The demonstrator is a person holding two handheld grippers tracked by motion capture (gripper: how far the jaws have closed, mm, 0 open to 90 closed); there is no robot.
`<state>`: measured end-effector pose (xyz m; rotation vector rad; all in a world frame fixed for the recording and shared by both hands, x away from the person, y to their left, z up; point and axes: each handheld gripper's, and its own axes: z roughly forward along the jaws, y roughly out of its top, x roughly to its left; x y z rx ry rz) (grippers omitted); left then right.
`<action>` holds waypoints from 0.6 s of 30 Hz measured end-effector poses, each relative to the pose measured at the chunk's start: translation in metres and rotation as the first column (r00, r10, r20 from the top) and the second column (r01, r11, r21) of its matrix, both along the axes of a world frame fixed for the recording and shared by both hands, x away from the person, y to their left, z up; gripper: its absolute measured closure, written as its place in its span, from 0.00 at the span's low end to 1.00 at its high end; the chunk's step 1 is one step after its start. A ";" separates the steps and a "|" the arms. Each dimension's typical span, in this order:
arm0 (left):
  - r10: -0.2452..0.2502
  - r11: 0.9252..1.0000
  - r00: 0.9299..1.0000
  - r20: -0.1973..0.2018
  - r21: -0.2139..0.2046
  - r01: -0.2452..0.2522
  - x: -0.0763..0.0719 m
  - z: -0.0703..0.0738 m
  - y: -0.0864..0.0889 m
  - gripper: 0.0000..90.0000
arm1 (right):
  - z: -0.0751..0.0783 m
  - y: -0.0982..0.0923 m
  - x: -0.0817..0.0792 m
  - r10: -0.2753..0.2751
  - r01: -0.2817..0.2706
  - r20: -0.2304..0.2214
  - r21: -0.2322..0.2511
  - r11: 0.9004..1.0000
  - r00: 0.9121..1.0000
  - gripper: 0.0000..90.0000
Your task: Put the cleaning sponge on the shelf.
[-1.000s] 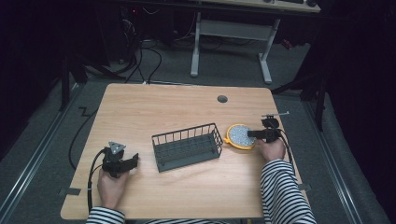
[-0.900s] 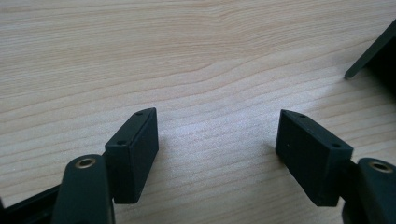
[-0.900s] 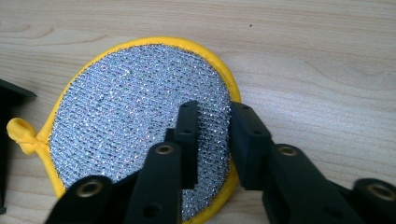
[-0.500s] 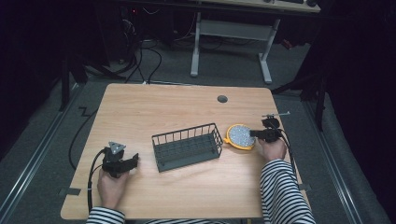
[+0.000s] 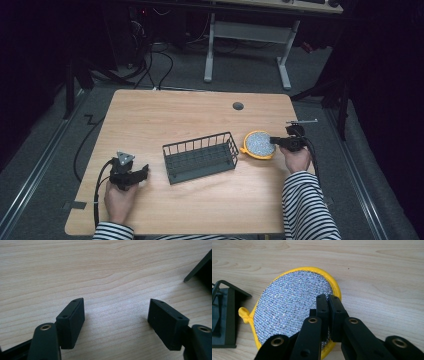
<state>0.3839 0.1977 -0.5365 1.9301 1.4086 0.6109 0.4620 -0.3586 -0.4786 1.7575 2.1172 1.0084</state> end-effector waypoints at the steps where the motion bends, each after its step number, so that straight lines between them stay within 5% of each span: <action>1: 0.000 1.000 1.000 0.000 0.000 0.000 0.000 0.000 0.000 0.34 | 0.002 -0.001 -0.001 0.003 -0.003 0.005 -0.003 1.000 1.000 0.98; 18: 0.000 1.000 1.000 0.002 -0.001 0.000 0.000 0.000 0.000 0.34 | 0.040 0.000 -0.015 0.078 -0.075 0.087 -0.029 0.997 0.993 0.98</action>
